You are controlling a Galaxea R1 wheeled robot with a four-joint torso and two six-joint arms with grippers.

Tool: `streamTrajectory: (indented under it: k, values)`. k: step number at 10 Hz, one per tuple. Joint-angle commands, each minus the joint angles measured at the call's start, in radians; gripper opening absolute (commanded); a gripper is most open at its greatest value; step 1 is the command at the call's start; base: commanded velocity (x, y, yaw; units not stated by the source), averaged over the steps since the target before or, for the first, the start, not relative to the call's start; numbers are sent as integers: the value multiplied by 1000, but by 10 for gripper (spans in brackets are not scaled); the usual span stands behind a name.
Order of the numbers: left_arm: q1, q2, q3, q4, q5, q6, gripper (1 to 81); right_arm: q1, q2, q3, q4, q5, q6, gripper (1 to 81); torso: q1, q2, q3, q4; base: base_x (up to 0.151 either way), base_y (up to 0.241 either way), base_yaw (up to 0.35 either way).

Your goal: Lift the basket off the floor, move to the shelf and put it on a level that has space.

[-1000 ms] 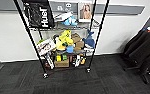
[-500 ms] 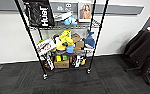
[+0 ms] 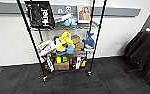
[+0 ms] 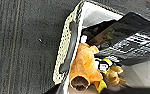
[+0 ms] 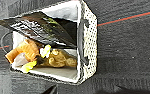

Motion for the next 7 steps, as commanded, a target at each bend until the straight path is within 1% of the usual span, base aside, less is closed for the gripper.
streamTrajectory:
  k: [1, 2, 3, 5, 7]
  values:
    - [-94, -34, -30, -20, 65, 0, 811, 107, 10, 9, 26, -51, 1, 811, 63, -98, 0, 0, 0, 0, 0]
    - [-94, -31, -30, -18, 65, 0, 811, 113, 13, 9, 28, -52, 1, 811, 84, -131, -57, 0, 0, 0, 0]
    - [-94, -31, -30, -18, 65, 0, 811, 118, 18, 9, 28, -52, 1, 811, 98, -155, -100, 0, 0, 0, 0]
    - [-114, -32, -31, -17, 65, 0, 811, 135, 24, 9, 42, -52, 1, 811, 131, -206, -144, 0, 0, 0, 0]
    - [-149, -23, -31, -10, 98, 0, 811, 159, 27, 9, 66, -51, 1, 811, 176, -278, -211, 0, 0, 0, 0]
